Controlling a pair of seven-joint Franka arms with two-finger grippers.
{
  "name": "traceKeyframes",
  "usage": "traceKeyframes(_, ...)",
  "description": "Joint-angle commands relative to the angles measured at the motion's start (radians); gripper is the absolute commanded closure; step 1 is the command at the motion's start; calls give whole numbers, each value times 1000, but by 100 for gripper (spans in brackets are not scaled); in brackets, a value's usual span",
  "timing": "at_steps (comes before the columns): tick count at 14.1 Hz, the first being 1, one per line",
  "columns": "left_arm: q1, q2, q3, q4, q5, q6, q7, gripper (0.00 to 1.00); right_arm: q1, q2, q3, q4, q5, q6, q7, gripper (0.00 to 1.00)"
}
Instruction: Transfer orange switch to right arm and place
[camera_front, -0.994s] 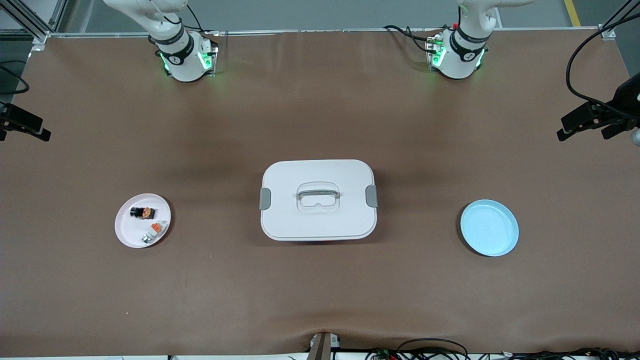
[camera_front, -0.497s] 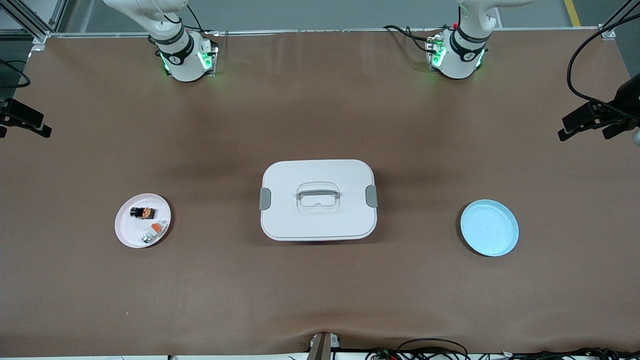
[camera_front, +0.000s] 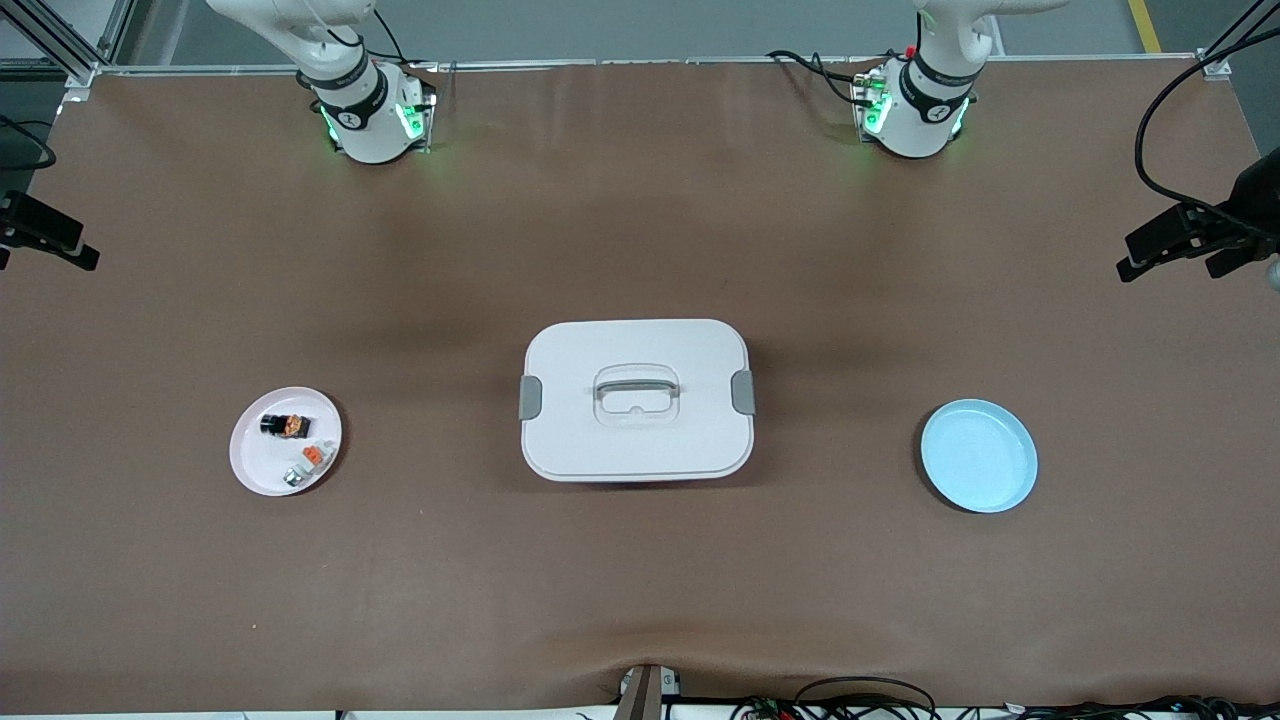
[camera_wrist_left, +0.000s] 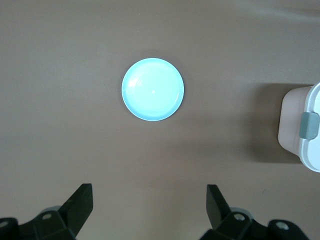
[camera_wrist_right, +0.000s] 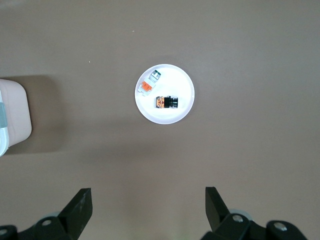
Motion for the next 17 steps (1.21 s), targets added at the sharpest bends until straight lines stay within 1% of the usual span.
traceKeyframes(1,3,3,-1,19,13,-22,-8,0,11,-26,-3,-11,-7,-17,82,0)
traceKeyframes(11,3,3,-1,19,13,-22,-8,0,8,-26,-5,-11,-7,-41,78,0)
traceKeyframes(15,3,3,-1,17,13,-22,-7,0,8,-26,-3,-11,-15,-46,78,0)
traceKeyframes(17,3,3,-1,19,13,-22,-7,0,10,-26,0,-11,-35,-46,52,0)
